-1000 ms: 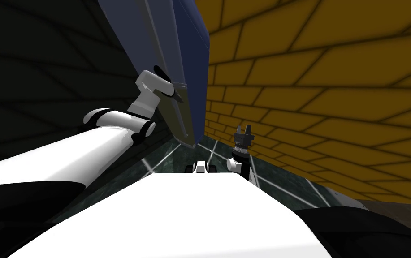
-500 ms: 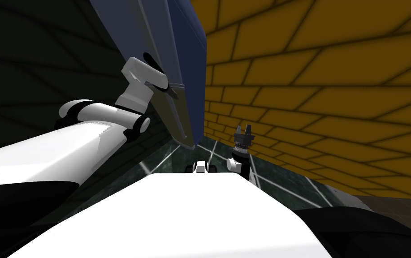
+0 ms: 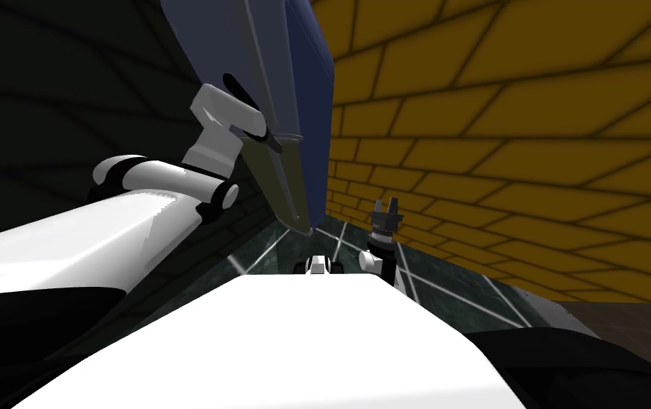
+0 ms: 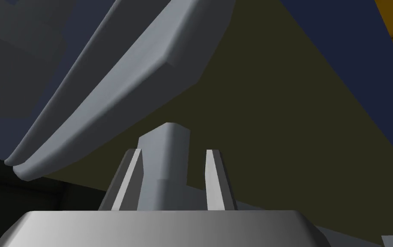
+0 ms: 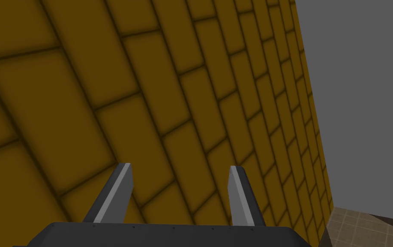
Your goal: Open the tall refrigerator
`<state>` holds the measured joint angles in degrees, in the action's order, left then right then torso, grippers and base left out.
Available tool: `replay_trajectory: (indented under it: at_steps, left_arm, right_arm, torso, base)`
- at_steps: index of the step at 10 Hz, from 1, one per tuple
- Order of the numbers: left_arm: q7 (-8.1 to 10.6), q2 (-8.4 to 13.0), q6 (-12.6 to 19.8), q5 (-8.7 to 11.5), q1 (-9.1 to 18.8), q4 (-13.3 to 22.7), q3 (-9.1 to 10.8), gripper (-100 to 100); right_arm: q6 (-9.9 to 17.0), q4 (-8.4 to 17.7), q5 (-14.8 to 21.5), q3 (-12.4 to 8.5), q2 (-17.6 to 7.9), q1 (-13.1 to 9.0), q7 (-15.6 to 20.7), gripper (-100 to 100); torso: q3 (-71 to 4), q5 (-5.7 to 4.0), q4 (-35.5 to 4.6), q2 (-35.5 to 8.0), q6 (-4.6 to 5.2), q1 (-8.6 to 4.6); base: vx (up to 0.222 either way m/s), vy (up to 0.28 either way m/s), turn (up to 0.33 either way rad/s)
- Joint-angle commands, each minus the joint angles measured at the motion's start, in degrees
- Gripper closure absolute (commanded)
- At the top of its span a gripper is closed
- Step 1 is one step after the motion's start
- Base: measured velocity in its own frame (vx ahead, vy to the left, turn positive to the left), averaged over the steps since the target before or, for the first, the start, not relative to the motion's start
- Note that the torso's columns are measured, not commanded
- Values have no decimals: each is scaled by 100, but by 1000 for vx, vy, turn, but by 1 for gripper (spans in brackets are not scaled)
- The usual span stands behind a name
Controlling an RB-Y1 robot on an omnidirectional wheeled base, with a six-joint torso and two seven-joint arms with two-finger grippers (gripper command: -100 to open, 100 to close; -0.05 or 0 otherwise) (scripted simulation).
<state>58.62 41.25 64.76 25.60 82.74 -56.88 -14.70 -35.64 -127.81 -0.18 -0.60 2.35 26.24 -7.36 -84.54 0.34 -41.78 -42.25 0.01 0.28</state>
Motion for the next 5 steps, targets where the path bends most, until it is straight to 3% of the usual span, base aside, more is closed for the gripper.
replay_trajectory:
  at_steps: [1,2,5]
  left_arm:
    - [-230,-161,100,272,-64,-98,47,100]
    - [-230,-161,100,272,-64,-98,47,100]
    - [-572,-355,74,611,-30,-168,136,100]
  right_arm:
    - [0,0,0,-1,0,0,0,0]
    - [0,0,0,0,0,-1,0,0]
    - [0,0,0,0,0,0,0,0]
  torso:
    - [-8,-4,10,13,3,-6]
    - [-22,-11,13,29,10,-19]
    - [-32,-21,5,45,17,-23]
  base:
    - [-190,329,-40]
    - [-199,238,-31]
    - [-173,328,-48]
